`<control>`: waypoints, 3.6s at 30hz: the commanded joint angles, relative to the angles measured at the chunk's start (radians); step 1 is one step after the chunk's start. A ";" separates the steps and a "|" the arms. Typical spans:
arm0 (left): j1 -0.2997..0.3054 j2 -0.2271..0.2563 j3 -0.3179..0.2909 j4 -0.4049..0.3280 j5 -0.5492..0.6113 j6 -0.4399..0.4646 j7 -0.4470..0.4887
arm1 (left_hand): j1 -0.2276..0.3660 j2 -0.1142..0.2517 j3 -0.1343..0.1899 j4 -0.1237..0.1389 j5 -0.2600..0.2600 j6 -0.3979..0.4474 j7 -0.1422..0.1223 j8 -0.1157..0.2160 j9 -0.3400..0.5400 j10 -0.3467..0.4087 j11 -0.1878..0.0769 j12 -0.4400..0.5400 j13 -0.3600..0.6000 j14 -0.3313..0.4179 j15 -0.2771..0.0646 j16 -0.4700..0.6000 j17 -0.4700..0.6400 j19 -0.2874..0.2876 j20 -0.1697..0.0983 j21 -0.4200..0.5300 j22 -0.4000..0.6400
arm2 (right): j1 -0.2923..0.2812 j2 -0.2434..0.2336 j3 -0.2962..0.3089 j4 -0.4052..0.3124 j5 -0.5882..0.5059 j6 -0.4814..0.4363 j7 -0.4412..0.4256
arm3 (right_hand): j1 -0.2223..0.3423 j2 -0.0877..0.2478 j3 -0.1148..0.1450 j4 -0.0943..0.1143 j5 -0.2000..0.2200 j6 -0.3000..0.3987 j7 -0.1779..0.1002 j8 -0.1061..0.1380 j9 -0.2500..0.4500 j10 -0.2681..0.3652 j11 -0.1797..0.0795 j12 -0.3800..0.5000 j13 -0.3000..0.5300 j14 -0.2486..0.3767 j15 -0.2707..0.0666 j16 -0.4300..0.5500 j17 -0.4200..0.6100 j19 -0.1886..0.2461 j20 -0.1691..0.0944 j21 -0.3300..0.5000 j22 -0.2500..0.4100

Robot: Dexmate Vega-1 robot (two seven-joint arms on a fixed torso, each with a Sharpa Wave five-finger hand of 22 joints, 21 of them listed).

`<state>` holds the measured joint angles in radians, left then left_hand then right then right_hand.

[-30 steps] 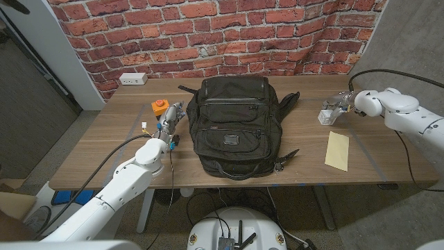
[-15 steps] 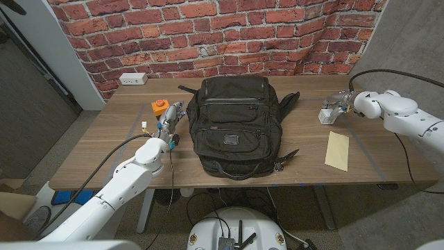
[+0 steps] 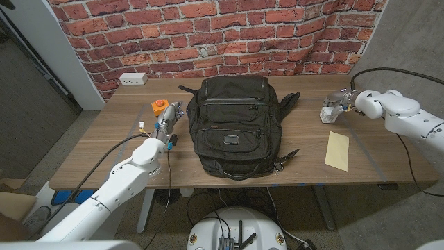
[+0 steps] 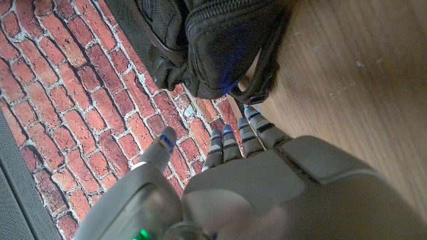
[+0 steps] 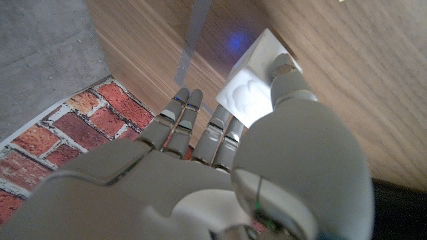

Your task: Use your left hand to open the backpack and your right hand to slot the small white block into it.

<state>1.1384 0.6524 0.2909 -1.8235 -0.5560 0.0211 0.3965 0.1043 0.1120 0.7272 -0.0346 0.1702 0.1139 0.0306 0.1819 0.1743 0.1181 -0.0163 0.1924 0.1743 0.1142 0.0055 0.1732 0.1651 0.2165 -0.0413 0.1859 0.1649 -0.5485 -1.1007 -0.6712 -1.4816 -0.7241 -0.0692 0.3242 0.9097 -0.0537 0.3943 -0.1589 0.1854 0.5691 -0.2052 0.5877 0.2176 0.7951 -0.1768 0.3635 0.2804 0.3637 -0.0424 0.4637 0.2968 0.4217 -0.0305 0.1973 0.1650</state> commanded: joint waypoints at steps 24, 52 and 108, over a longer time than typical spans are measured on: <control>0.069 0.052 -0.037 -0.072 0.047 -0.026 0.003 | -0.003 0.043 0.011 -0.023 0.002 0.029 -0.007 0.008 0.004 0.017 -0.005 0.003 0.003 0.020 -0.013 0.003 -0.001 0.015 -0.013 0.008 0.005 | -0.165 -0.112 0.143 -0.301 0.087 -0.188 0.057 | 0.000 0.021 0.012 0.001 0.008 0.050 0.001 0.023 0.004 0.109 -0.043 0.014 0.014 0.040 -0.159 0.015 0.005 0.015 -0.004 0.000 0.006; 0.213 0.177 -0.169 -0.191 0.103 -0.027 -0.037 | 0.036 0.024 0.011 -0.094 0.006 0.082 -0.027 0.015 0.002 0.061 -0.031 0.011 0.002 0.049 -0.041 0.006 -0.002 0.045 -0.029 0.011 0.003 | -0.172 -0.081 0.144 -0.395 0.063 -0.322 0.111 | 0.003 0.020 0.025 -0.001 0.010 0.063 0.006 0.031 0.003 0.129 -0.042 0.014 0.022 0.068 -0.159 0.010 -0.002 0.020 -0.007 -0.001 0.005; 0.525 0.214 -0.545 -0.407 0.559 -0.045 -0.332 | 0.412 -0.193 -0.024 -0.165 0.015 0.304 -0.142 0.039 0.003 0.235 -0.123 0.004 0.002 0.208 -0.166 0.005 -0.001 0.176 -0.138 0.001 -0.002 | -0.214 -0.053 0.128 -0.537 0.026 -0.560 0.089 | -0.003 0.024 0.027 0.002 0.010 0.075 0.009 0.039 0.003 0.152 -0.041 0.008 0.032 0.089 -0.160 0.015 0.004 0.028 0.002 -0.001 0.006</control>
<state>1.6277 0.8697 -0.1924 -2.1913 -0.1051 -0.0215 0.1504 0.4767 -0.0560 0.7116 -0.2014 0.1818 0.4020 -0.1036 0.2127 0.1742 0.3392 -0.1337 0.1994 0.1743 0.3102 -0.0399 0.1811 0.1633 0.3814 -0.0445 0.1860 0.1629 -0.7584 -1.1557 -0.5358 -2.0029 -0.6893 -0.5968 0.4146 0.9007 -0.0445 0.4174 -0.1603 0.1891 0.6355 -0.1925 0.6186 0.2161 0.8578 -0.1395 0.3629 0.2929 0.4458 -0.0465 0.4730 0.2950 0.4466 -0.0303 0.1973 0.1650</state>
